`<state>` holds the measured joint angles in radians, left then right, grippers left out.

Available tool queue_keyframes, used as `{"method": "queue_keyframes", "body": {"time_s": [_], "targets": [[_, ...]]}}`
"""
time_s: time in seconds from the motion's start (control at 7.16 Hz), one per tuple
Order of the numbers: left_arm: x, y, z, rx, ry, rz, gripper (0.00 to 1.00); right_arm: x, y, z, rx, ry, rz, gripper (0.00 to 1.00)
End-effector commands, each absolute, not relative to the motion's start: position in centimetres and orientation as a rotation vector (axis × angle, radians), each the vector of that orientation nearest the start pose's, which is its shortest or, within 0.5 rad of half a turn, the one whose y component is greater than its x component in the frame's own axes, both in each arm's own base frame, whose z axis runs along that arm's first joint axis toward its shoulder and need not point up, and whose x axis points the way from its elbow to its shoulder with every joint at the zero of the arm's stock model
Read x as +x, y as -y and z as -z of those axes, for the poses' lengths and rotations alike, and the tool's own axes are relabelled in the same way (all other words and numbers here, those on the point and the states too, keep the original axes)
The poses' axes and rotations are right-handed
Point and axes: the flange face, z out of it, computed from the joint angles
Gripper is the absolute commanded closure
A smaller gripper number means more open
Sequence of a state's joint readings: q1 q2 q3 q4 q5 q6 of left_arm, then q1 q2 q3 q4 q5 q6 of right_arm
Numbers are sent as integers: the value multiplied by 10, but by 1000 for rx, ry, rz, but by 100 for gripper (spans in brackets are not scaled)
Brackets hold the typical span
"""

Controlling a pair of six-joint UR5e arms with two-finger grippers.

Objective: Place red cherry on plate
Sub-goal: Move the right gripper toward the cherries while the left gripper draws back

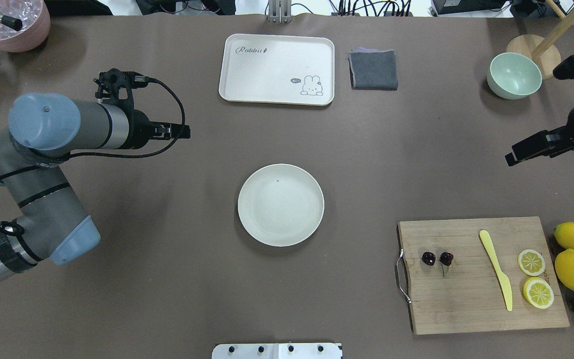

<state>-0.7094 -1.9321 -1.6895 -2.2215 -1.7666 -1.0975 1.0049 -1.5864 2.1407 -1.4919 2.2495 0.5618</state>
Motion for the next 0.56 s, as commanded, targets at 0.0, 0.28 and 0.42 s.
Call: {"method": "queue_keyframes", "body": {"time_s": [0.0, 0.28, 0.42], "targets": [[393, 502, -338, 485, -1019, 114, 2, -232, 379, -408, 218, 833, 290, 0], [394, 502, -342, 482, -1013, 113, 2, -263, 355, -405, 226, 866, 387, 0], [396, 501, -343, 482, -1010, 107, 2, -290, 337, -406, 256, 829, 444, 0]]}}
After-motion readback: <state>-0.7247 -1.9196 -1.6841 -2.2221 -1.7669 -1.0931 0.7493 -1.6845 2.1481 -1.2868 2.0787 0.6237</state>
